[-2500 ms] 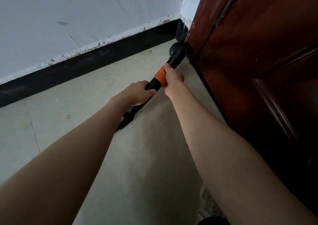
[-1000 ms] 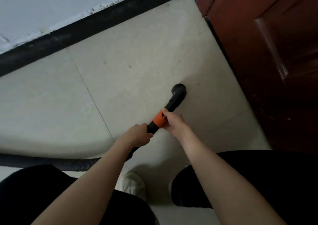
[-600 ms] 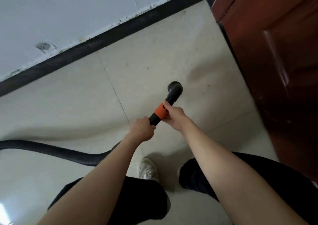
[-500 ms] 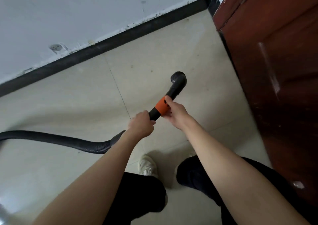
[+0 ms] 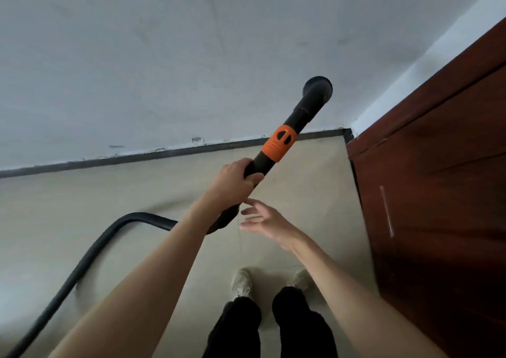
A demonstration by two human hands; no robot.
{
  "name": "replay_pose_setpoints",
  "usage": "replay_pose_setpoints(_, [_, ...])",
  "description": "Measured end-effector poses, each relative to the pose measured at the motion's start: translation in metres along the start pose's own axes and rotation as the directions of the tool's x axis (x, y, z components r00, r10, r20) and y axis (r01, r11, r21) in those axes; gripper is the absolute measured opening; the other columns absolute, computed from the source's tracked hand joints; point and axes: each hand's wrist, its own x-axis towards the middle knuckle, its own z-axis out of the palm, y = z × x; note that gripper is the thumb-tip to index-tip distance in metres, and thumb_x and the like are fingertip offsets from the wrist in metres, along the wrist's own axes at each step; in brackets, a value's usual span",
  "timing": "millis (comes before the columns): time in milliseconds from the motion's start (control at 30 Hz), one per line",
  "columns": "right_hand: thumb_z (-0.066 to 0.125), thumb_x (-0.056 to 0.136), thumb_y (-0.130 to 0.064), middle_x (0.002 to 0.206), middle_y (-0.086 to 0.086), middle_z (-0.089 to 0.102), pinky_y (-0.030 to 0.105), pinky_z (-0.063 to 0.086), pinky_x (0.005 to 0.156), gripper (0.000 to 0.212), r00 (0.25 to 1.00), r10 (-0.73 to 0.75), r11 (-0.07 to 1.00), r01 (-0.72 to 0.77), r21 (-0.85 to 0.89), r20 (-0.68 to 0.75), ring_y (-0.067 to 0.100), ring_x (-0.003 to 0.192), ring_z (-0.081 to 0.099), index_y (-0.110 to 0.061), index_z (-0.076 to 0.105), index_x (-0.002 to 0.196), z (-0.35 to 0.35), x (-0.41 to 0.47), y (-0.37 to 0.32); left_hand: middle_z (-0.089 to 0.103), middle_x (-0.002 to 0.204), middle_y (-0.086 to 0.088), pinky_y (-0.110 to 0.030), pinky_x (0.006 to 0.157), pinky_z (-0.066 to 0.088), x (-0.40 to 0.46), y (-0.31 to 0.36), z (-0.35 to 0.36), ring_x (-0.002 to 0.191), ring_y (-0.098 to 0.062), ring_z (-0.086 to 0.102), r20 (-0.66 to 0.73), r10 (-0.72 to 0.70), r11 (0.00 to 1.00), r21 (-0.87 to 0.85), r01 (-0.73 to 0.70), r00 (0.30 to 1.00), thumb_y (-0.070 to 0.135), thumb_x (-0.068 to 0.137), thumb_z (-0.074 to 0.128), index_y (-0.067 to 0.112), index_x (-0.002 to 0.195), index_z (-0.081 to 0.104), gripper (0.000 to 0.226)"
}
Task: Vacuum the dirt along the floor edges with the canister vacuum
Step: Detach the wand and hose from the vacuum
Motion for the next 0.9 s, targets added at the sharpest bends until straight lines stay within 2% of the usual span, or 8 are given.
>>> replay_pose_setpoints(167, [0.068, 0.088, -0.006, 0.116, 0.000, 0.060, 0.016, 0.048, 0.085, 0.046, 0.971, -0.239, 0.964, 0.240, -0.118, 0.019, 0.014, 0.107, 0.060, -0.013, 0.051, 0.130, 0.040, -0.035, -0.104, 0.060, 0.094, -0.007, -0.031, 0.076, 0.042, -0.065, 0.035, -0.103, 0.087, -0.024, 0.055, -0.147, 0.047, 0.986, -0.149, -0.069, 0.988, 0.019, 0.094, 0.052, 0.008, 0.116, 0.056, 0.025])
replay_pose_setpoints(300, [0.070, 0.087, -0.005, 0.114, -0.005, 0.062, 0.006, 0.047, 0.079, 0.042, 0.918, -0.357, 0.890, 0.390, -0.237, 0.173, 0.008, 0.106, 0.057, -0.011, 0.055, 0.126, 0.077, -0.060, -0.174, 0.055, 0.078, 0.000, -0.030, 0.071, 0.043, -0.128, 0.037, -0.177, 0.074, -0.018, 0.052, -0.314, 0.015, 0.950, -0.291, -0.111, 0.949, 0.016, 0.095, 0.052, 0.012, 0.097, 0.056, 0.006])
replay_pose_setpoints(467, [0.075, 0.081, -0.005, 0.112, -0.009, 0.065, 0.023, 0.047, 0.098, 0.043, 0.843, -0.388, 0.801, 0.508, -0.316, 0.373, 0.008, 0.110, 0.059, -0.022, 0.057, 0.116, 0.150, -0.086, -0.220, 0.057, 0.085, -0.008, -0.029, 0.073, 0.042, -0.219, 0.012, -0.231, 0.079, -0.020, 0.052, -0.513, -0.154, 0.879, -0.461, -0.120, 0.845, 0.016, 0.096, 0.049, 0.006, 0.100, 0.059, 0.015])
replay_pose_setpoints(533, [0.075, 0.082, -0.008, 0.113, -0.009, 0.065, 0.021, 0.047, 0.097, 0.044, 0.819, -0.346, 0.773, 0.525, -0.356, 0.458, 0.007, 0.107, 0.060, -0.022, 0.057, 0.119, 0.185, -0.095, -0.221, 0.060, 0.090, -0.013, -0.033, 0.072, 0.045, -0.259, -0.002, -0.245, 0.083, -0.024, 0.055, -0.589, -0.220, 0.844, -0.515, -0.151, 0.778, 0.020, 0.095, 0.052, 0.011, 0.094, 0.060, 0.013])
replay_pose_setpoints(600, [0.077, 0.079, -0.016, 0.120, -0.003, 0.065, 0.032, 0.047, 0.101, 0.050, 0.803, -0.308, 0.727, 0.545, -0.418, 0.511, 0.012, 0.110, 0.061, -0.016, 0.056, 0.125, 0.221, -0.103, -0.216, 0.061, 0.094, -0.018, -0.044, 0.081, 0.050, -0.302, -0.018, -0.254, 0.087, -0.028, 0.057, -0.649, -0.301, 0.793, -0.578, -0.195, 0.699, 0.028, 0.088, 0.056, 0.015, 0.090, 0.061, 0.014])
replay_pose_setpoints(700, [0.076, 0.070, -0.036, 0.116, 0.000, 0.066, 0.040, 0.050, 0.097, 0.060, 0.746, -0.272, 0.639, 0.612, -0.466, 0.608, 0.016, 0.106, 0.063, -0.017, 0.056, 0.122, 0.274, -0.118, -0.212, 0.059, 0.098, -0.020, -0.055, 0.096, 0.045, -0.366, -0.044, -0.261, 0.092, -0.030, 0.058, -0.712, -0.428, 0.721, -0.640, -0.266, 0.557, 0.019, 0.095, 0.053, 0.010, 0.096, 0.060, 0.011])
replay_pose_setpoints(767, [0.071, 0.065, -0.043, 0.110, 0.002, 0.066, 0.041, 0.053, 0.092, 0.060, 0.693, -0.288, 0.568, 0.680, -0.464, 0.661, 0.018, 0.101, 0.064, -0.016, 0.056, 0.116, 0.311, -0.127, -0.214, 0.060, 0.100, -0.017, -0.053, 0.098, 0.046, -0.407, -0.060, -0.264, 0.096, -0.031, 0.059, -0.737, -0.514, 0.682, -0.661, -0.313, 0.438, 0.015, 0.097, 0.050, 0.007, 0.104, 0.058, 0.013])
replay_pose_setpoints(900, [0.073, 0.082, -0.024, 0.104, 0.004, 0.063, 0.046, 0.052, 0.090, 0.036, 0.591, -0.344, 0.429, 0.790, -0.438, 0.729, 0.024, 0.099, 0.062, -0.011, 0.056, 0.111, 0.387, -0.146, -0.223, 0.061, 0.104, -0.016, -0.045, 0.095, 0.050, -0.488, -0.092, -0.268, 0.103, -0.032, 0.061, -0.748, -0.626, 0.614, -0.646, -0.453, 0.219, 0.015, 0.098, 0.049, 0.004, 0.108, 0.057, 0.017])
